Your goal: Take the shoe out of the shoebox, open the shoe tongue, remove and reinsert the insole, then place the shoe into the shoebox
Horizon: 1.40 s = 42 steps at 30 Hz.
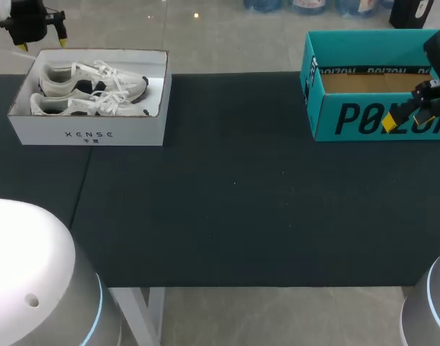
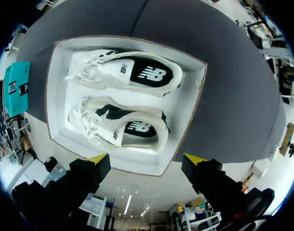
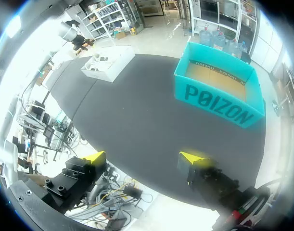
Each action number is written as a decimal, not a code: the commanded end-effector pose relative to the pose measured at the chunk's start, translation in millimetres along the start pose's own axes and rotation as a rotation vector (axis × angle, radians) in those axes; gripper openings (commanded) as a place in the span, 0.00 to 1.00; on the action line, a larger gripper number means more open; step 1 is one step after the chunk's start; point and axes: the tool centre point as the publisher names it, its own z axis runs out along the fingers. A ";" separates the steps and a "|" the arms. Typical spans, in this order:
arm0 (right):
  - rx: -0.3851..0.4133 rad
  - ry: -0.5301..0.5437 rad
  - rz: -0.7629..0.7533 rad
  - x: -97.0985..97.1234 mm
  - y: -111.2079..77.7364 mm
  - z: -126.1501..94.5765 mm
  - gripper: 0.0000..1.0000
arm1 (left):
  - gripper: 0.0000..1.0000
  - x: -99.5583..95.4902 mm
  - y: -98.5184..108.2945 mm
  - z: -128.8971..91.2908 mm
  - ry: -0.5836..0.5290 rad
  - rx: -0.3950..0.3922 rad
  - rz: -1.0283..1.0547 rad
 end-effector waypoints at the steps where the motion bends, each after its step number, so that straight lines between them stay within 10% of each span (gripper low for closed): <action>1: 0.003 -0.001 0.001 -0.4 0.9 1.0 1.00 | 1.00 7.4 -67.1 -74.4 -0.009 -0.093 0.006; 15: 0.003 -0.001 0.001 -0.4 0.9 1.0 1.00 | 1.00 29.7 -116.5 -94.3 -0.025 -0.020 0.068; 27: 0.003 -0.001 0.001 -0.4 0.9 1.0 1.00 | 1.00 59.8 -149.1 -46.2 -0.058 0.065 0.263; 42: 0.003 -0.001 0.001 -0.4 0.9 1.0 1.00 | 1.00 60.0 -126.8 18.6 -0.001 0.108 0.305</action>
